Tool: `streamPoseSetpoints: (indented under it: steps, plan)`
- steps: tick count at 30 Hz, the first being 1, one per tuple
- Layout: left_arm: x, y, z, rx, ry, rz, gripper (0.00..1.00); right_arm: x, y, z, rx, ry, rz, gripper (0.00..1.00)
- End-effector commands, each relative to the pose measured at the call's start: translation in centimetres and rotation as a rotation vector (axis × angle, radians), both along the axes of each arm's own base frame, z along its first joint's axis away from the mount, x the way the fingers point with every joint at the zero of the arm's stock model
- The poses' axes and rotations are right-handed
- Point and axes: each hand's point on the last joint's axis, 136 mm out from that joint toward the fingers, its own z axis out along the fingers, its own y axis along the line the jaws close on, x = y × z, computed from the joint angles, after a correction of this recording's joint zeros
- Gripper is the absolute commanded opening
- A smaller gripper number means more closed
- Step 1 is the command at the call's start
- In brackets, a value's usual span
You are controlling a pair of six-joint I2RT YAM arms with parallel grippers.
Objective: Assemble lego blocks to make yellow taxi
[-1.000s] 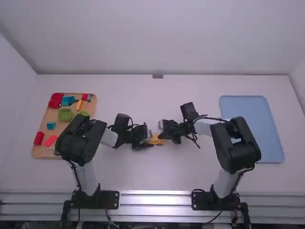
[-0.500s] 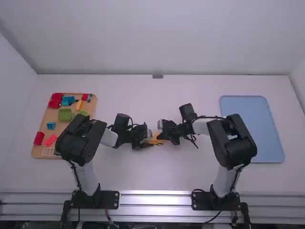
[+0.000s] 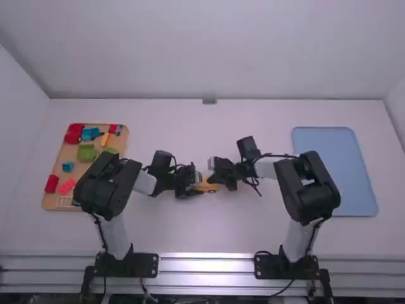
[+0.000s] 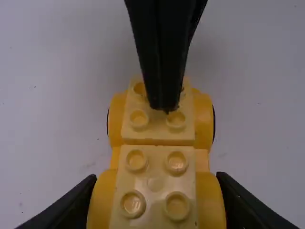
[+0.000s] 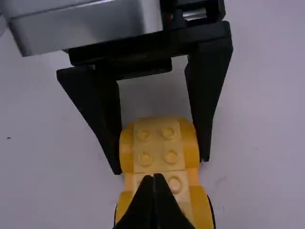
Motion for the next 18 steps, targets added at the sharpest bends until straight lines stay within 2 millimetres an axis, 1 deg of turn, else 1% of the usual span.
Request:
streamPoseSetpoints:
  steps: [1,6,10,12,18]
  plan:
    - [-0.4,-0.1,-0.3,0.001,0.013,-0.012,0.51,0.1,-0.2,-1.9,-0.099,0.021,-0.033,0.00]
    - [-0.4,-0.1,-0.3,0.001,0.013,-0.012,0.50,-0.4,0.0,-2.3,-0.121,0.027,-0.021,0.00]
    - [-0.4,-0.1,-0.3,0.001,0.014,-0.012,0.49,-0.6,-0.5,-2.8,-0.157,0.034,-0.028,0.00]
    - [-0.4,-0.1,-0.3,0.002,0.015,-0.013,0.49,-0.8,-1.0,-3.2,-0.187,0.047,-0.034,0.00]
    - [-0.4,-0.1,-0.3,0.002,0.016,-0.012,0.49,-1.3,-2.4,-4.0,-0.188,0.066,-0.050,0.00]
